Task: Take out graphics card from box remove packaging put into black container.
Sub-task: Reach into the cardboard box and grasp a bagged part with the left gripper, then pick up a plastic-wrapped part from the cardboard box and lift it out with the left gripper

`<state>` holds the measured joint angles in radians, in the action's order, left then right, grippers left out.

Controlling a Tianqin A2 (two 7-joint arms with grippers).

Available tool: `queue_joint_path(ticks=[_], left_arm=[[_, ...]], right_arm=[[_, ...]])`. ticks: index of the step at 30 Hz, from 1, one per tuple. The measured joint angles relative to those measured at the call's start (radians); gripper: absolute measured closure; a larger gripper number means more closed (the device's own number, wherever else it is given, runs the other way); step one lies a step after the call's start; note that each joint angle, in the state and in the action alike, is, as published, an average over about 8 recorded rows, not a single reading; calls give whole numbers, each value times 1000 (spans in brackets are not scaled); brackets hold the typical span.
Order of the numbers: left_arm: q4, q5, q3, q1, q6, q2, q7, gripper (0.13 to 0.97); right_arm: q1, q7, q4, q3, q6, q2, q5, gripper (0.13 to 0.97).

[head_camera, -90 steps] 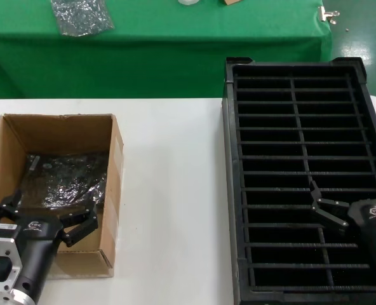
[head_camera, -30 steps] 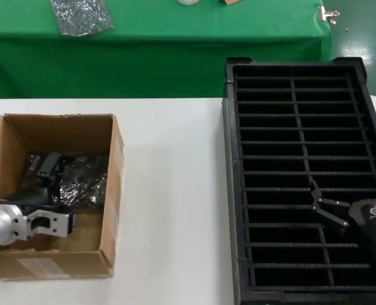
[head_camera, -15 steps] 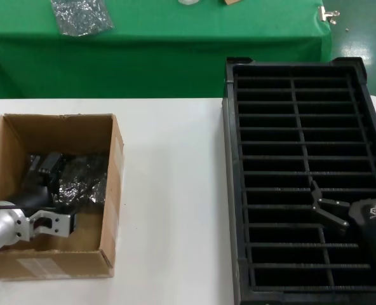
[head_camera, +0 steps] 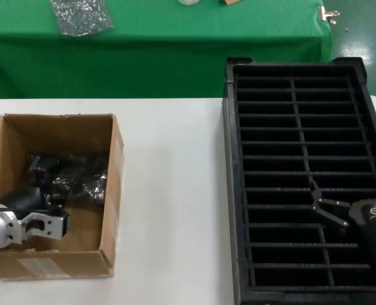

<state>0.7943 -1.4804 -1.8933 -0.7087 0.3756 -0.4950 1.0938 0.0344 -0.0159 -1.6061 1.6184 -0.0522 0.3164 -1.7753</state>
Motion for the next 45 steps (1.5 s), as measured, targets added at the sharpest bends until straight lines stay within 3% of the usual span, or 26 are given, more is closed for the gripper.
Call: queue_joint_path(ticks=[6,15,19,25,38,45], left_arm=[[16,9,-4,7,-10,-12,-20,636],[28,16,-9,12,-24,-20,-38,810],[35,19,-10,15,-28,-25,-45,810],[67,24,-11,29,-36,-39,-67,890],[257,85,-2,110,-69,-103,-212,957],[404,156,42,186,-100,-147,-326,957]], right_arm=[[0,0,0,0,0,0,0,129],[0,0,0,0,0,0,0,129],[0,0,0,0,0,0,0,129],[0,0,0,0,0,0,0,129],[0,0,0,0,0,0,0,129],[0,0,0,0,0,0,0,129]])
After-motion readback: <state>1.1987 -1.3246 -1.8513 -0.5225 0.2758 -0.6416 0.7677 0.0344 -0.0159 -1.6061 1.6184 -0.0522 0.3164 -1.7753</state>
